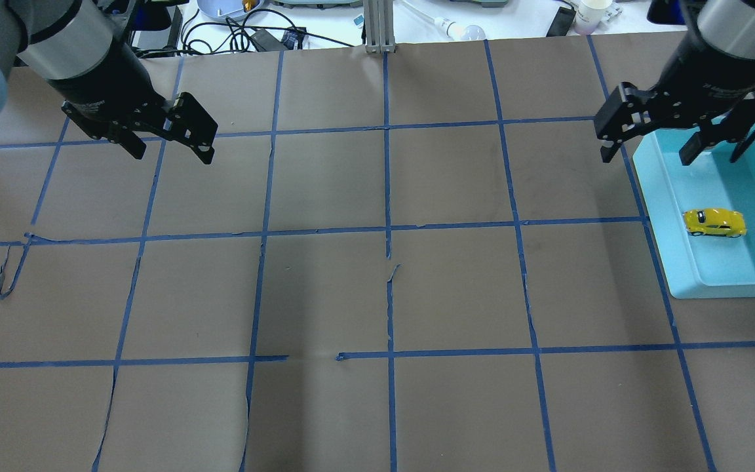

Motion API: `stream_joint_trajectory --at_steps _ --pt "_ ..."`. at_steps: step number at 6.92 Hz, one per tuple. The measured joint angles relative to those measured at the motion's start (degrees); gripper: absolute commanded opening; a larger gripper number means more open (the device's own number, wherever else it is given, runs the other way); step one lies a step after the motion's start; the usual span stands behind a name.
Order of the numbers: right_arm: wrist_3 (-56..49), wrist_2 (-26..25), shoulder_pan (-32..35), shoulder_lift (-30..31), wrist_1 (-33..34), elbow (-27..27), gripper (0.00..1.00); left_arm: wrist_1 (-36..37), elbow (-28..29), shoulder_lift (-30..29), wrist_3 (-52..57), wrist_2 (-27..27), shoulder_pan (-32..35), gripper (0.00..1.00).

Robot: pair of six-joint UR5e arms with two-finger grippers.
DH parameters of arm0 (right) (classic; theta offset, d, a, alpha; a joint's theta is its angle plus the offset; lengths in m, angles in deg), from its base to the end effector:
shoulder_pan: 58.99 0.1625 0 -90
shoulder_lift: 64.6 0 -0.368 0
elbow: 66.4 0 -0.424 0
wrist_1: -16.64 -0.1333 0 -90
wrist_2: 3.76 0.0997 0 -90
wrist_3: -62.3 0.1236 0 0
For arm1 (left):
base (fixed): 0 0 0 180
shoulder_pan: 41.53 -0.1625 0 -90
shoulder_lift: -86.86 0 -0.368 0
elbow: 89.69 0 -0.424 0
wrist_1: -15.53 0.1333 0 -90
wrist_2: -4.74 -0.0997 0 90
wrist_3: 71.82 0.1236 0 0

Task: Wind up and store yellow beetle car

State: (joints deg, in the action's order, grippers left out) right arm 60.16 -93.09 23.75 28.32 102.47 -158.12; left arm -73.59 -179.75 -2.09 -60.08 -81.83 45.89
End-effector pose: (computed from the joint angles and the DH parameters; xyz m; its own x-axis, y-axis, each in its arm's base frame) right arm 0.0707 -0.5114 0.4103 -0.9959 0.0899 -0.0136 0.0891 0.9947 0.0513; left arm -0.1171 -0.5267 0.4177 -0.9856 0.1611 0.0519 0.1589 0.9863 -0.0441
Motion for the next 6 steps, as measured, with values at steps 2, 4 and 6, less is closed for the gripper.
stream_joint_trajectory --at_steps 2,4,6 --pt "4.1 -0.1 3.3 0.4 -1.0 0.1 1.00 0.0 0.0 0.0 0.0 0.0 0.0 1.00" --pt "6.1 0.0 5.1 1.1 -1.2 0.2 1.00 0.9 -0.1 0.0 0.0 -0.2 -0.1 1.00" --pt "6.4 0.2 5.7 1.7 -1.5 0.2 1.00 3.2 -0.3 0.1 -0.6 -1.2 -0.1 1.00"
